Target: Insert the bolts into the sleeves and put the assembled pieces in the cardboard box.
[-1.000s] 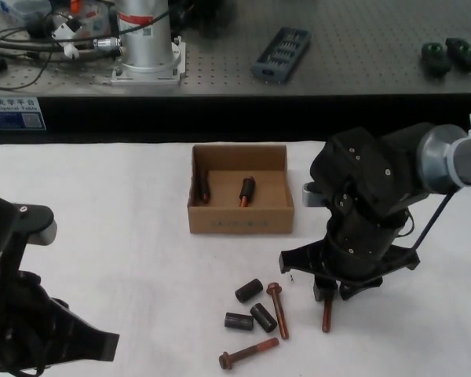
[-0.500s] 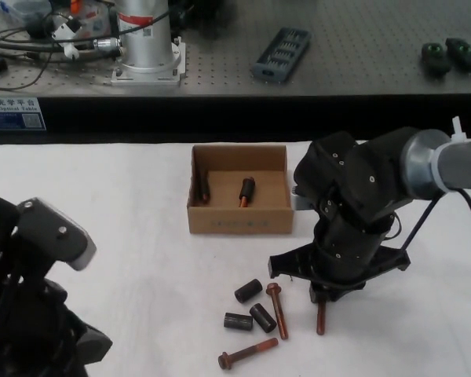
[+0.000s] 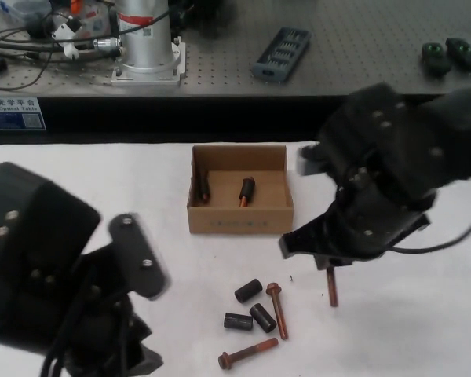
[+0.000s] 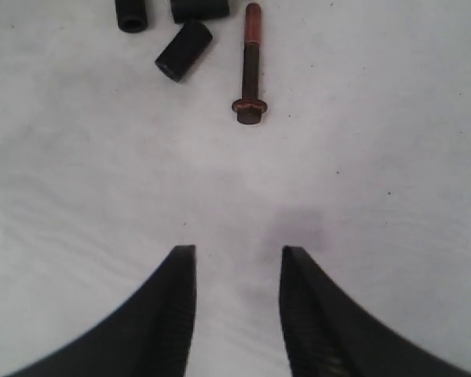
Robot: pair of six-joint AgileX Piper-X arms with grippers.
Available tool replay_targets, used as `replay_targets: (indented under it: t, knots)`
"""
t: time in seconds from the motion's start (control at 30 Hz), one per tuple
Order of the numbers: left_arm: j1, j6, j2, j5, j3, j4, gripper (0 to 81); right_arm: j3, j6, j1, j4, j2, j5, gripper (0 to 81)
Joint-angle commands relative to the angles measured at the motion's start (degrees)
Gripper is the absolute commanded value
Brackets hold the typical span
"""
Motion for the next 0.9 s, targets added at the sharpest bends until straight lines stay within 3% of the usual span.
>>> replay_targets:
  t: [0.0, 0.47, 0.87]
  knots:
    - [-1.6, 3.7, 4.2, -1.5, -4.2, 1.8, 25.3, 3.9, -0.9, -0.2, -1.7, -8.1, 0.2, 3.6]
    - [-3.1, 14.5, 21.9, -5.3, -21.6, 5.3, 25.9, 22.4, -0.8, -0.2, -2.0, -37.5, 0.2, 3.6]
    - [-7.4, 26.6, 32.9, -11.5, -29.5, 6.5, 25.9, 35.0, 2.5, -0.2, -0.8, -58.0, 0.2, 3.6]
